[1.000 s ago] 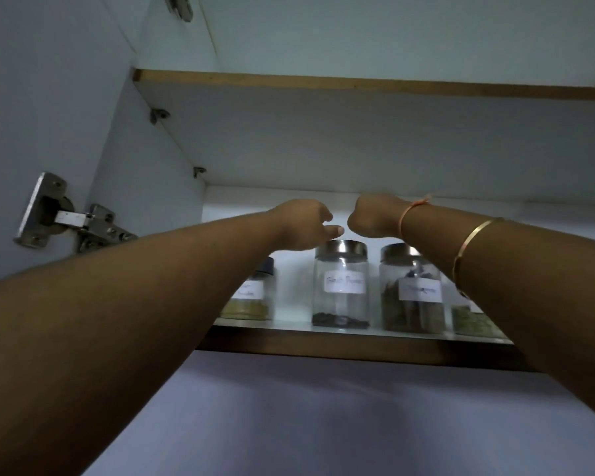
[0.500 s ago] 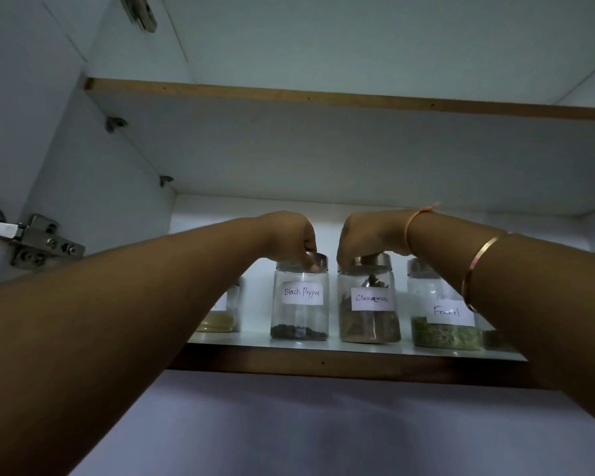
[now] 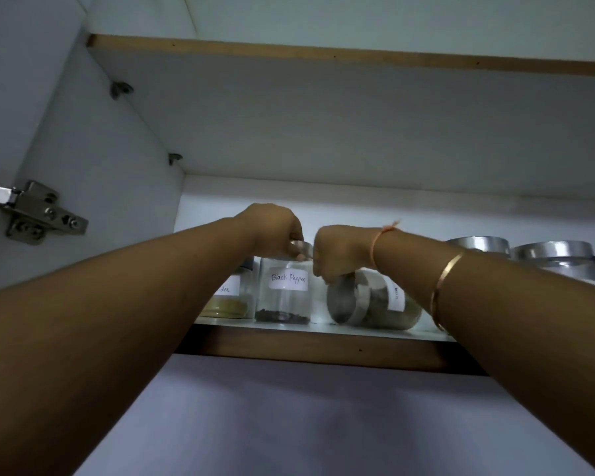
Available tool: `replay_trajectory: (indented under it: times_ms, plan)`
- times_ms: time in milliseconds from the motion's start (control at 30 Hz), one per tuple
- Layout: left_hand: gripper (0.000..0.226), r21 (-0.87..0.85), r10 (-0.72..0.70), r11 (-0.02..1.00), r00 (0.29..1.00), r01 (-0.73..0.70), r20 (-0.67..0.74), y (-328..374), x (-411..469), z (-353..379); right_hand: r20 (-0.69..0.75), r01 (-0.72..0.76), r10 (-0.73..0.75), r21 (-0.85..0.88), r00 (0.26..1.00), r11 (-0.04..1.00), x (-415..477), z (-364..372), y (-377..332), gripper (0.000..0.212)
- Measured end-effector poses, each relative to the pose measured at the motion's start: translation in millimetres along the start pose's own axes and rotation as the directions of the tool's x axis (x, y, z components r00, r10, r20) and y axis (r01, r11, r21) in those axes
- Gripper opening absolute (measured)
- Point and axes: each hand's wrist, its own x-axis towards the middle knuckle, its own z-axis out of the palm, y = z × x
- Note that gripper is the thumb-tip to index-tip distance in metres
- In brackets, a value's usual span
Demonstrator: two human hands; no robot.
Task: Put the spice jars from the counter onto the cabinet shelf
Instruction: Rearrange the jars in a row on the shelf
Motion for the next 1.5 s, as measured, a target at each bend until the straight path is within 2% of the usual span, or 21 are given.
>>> replay_trajectory:
  times_ms: [67, 133, 233, 300, 433, 567, 700, 800, 900, 1000, 1100, 1200, 1267, 1367, 1500]
  plan:
    - [0.037, -0.003, 0.003, 1.0, 1.0, -0.003, -0.01, -2, 1, 3, 0.021, -0.017, 0.017, 0.012, 1.0, 1.0, 0, 5, 8, 0.031]
    - [0.04, -0.014, 0.004, 1.0, 1.0, -0.005, -0.015, -3, 2, 5, 0.169, -0.041, 0.038, 0.014, 0.985, 0.999, -2, 5, 16, 0.052]
    - [0.043, -0.019, 0.008, 1.0, 1.0, -0.008, -0.009, -3, 4, 7, 0.434, -0.033, 0.048, -0.04, 0.9, 0.999, -3, 6, 23, 0.073]
    - [0.042, -0.005, 0.005, 1.0, 1.0, -0.005, -0.003, -3, 4, 6, 0.482, -0.001, 0.049, -0.098, 0.875, 0.995, -3, 10, 25, 0.083]
    - [0.041, 0.003, 0.002, 1.0, 1.0, -0.002, -0.002, -3, 4, 8, 0.383, 0.11, 0.005, -0.278, 0.924, 0.954, 1, 21, 25, 0.084]
    - [0.042, -0.006, 0.006, 1.0, 1.0, -0.006, -0.021, -3, 2, 10, 0.261, 0.062, 0.019, -0.299, 0.965, 0.952, 1, 25, 22, 0.08]
    - [0.042, -0.018, -0.002, 1.0, 0.999, 0.001, -0.039, -6, 0, 11, -0.036, -0.109, 0.106, -0.114, 0.994, 0.988, 5, 21, 28, 0.067]
    - [0.041, -0.034, -0.011, 0.999, 0.999, 0.01, -0.041, -8, 0, 12, -0.18, -0.243, 0.274, 0.176, 0.945, 0.954, 9, 21, 34, 0.061]
    - [0.041, -0.061, -0.021, 0.998, 0.999, 0.019, -0.033, -9, 0, 14, -0.149, -0.285, 0.375, 0.421, 0.915, 0.861, 11, 25, 33, 0.064]
    - [0.037, -0.121, -0.035, 0.992, 0.999, 0.03, -0.039, -10, 0, 15, -0.07, -0.294, 0.374, 0.493, 0.925, 0.819, 11, 25, 29, 0.073]
    - [0.037, -0.178, -0.044, 0.983, 0.998, 0.036, -0.041, -11, -2, 15, 0.083, -0.32, 0.338, 0.59, 0.937, 0.741, 6, 20, 31, 0.075]
    - [0.035, -0.225, -0.054, 0.973, 0.998, 0.046, -0.027, -12, -2, 14, 0.198, -0.337, 0.28, 0.687, 0.939, 0.644, -3, 14, 40, 0.058]
    - [0.036, -0.228, -0.061, 0.972, 0.998, 0.055, -0.021, -13, -2, 13, 0.192, -0.316, 0.258, 0.702, 0.947, 0.638, -6, 13, 45, 0.054]
    - [0.038, -0.154, -0.084, 0.985, 0.996, 0.083, -0.004, -14, -2, 13, 0.118, -0.269, 0.263, 0.691, 0.958, 0.671, -2, 18, 41, 0.058]
    - [0.041, 0.008, -0.063, 0.998, 0.989, 0.063, 0.134, -10, -1, 15, 0.035, -0.236, 0.268, 0.589, 0.963, 0.773, 11, 28, 28, 0.047]
